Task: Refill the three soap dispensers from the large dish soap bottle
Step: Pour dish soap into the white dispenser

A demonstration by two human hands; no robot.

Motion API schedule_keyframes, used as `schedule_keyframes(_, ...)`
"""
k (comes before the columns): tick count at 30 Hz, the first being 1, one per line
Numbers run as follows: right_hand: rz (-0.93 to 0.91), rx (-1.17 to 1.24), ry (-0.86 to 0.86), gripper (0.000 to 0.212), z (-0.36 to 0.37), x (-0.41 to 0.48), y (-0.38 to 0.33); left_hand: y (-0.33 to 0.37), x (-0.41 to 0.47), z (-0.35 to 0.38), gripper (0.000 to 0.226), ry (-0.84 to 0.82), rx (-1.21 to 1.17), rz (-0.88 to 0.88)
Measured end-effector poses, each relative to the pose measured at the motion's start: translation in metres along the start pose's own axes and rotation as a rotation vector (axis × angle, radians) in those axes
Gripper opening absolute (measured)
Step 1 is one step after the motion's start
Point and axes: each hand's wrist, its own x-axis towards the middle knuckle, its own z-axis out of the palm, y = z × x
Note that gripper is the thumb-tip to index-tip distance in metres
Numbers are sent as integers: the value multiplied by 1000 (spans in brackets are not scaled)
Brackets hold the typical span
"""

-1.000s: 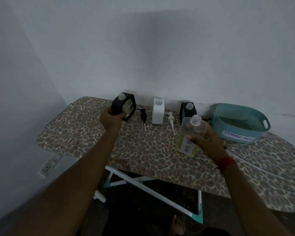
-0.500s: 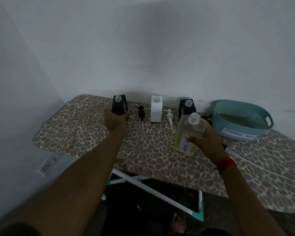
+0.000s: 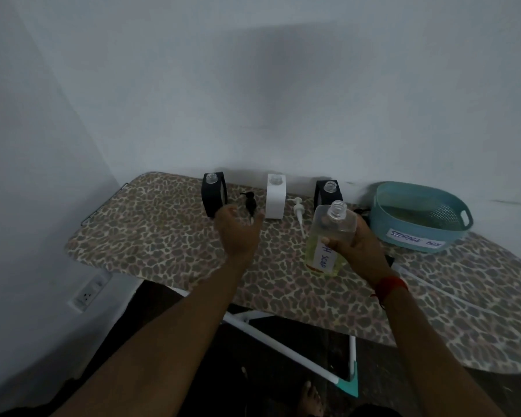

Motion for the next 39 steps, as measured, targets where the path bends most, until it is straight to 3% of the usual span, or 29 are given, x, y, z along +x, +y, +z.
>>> schedule_keyframes(3,6,14,14,63,1,-1,-2,30,7,30,73,-247,3,-13)
schedule_keyframes(8,-3,-2,39,62,1,0,1,57,28,68,93,-340,72,-182)
schedule_keyframes(17,-10,30,51,62,2,1,7,42,35,65,67,-318,-61,-233)
schedule_keyframes(21,-14,48,41,61,2,1,6,42,54,35,53,-393,-249,-203)
schedule_keyframes(24,-4,59,32,60,1,0,6,39,64,2,48,-492,-278,-161)
schedule_keyframes(28,7,38,18,61,0,1,1,24,57,-43,28,-506,-308,-128)
schedule_keyframes(34,-31,113,117,50,6,-5,-14,-1,29,-76,39,-593,-350,-176)
schedule_keyframes(39,-123,163,197,41,-5,-4,-61,7,28,-89,38,-716,-379,-102)
